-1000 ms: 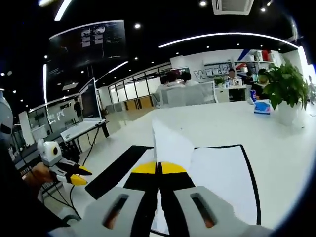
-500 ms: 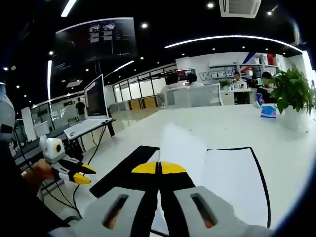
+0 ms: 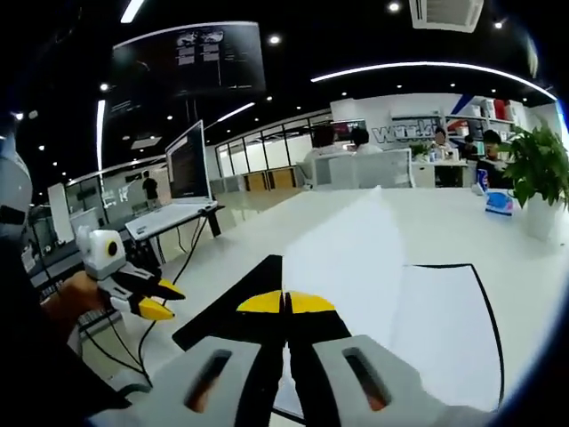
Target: Flip through the bound document one page at a time
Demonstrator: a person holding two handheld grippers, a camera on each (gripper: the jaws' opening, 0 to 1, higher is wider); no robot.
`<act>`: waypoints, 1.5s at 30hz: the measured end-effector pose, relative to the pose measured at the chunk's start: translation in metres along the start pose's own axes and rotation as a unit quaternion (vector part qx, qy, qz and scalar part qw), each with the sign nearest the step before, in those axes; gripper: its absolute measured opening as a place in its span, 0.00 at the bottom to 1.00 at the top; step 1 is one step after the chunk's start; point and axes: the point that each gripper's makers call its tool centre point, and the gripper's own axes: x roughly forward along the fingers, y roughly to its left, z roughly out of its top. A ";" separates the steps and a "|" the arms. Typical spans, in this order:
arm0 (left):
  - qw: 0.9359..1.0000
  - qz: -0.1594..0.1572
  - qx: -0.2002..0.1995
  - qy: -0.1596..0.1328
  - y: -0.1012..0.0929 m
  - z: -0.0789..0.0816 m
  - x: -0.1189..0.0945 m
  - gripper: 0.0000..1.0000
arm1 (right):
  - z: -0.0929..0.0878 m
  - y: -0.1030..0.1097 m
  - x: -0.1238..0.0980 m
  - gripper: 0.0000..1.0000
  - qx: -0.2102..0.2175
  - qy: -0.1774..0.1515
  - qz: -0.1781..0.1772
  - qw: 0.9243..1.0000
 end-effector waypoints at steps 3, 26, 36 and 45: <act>1.000 -0.002 -0.005 0.001 0.000 -0.004 0.001 0.29 | -0.010 0.013 0.007 0.01 -0.004 0.012 0.015 1.000; 1.000 -0.004 -0.009 0.005 0.006 -0.005 0.002 0.29 | -0.063 0.040 0.037 0.02 -0.018 0.073 0.051 0.996; 1.000 0.000 -0.011 0.004 0.005 -0.005 0.002 0.29 | -0.080 0.042 0.046 0.02 -0.025 0.095 0.062 0.993; 1.000 -0.004 -0.012 0.003 0.003 -0.004 0.004 0.29 | -0.094 0.044 0.051 0.02 -0.038 0.110 0.065 0.991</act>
